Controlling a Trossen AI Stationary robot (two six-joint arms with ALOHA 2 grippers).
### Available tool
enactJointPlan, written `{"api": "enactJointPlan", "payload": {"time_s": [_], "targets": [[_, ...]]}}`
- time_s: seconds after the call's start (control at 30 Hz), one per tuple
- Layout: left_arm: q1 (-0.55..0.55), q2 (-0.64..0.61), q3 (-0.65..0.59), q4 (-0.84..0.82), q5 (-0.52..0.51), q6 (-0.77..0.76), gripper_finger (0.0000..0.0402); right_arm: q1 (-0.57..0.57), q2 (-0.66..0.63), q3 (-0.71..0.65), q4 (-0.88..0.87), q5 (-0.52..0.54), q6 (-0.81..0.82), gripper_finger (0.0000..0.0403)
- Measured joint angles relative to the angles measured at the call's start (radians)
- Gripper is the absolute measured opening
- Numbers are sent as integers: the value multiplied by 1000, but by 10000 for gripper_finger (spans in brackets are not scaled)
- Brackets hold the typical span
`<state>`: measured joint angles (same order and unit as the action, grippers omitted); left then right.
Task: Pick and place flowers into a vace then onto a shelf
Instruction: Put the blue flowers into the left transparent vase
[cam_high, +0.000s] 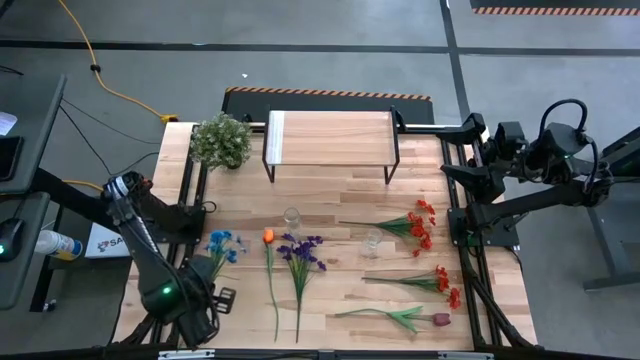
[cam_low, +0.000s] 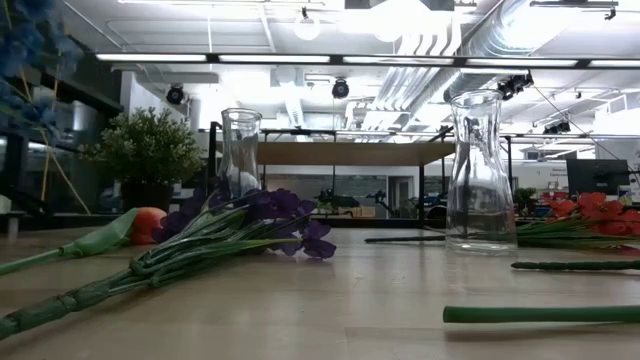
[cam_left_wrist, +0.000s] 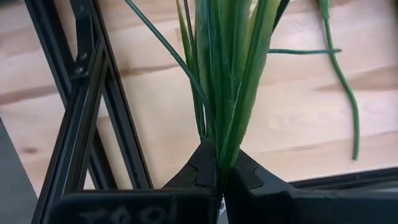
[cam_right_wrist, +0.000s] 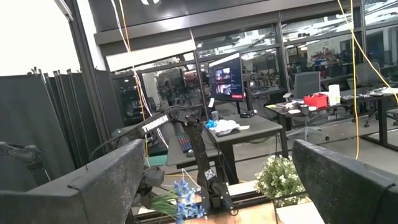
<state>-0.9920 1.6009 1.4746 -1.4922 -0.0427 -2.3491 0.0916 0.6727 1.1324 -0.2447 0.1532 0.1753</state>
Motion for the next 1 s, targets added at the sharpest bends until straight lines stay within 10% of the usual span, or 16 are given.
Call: {"api": "enactJointPlan", "payload": {"time_s": [0.33,1.0], "targets": [[-3,0,11,6,-96,-17,38,0,0,0,0,0,0,394],[-2,0,194,-78,-642,146,38,0,0,0,1,1,-1,394]]}}
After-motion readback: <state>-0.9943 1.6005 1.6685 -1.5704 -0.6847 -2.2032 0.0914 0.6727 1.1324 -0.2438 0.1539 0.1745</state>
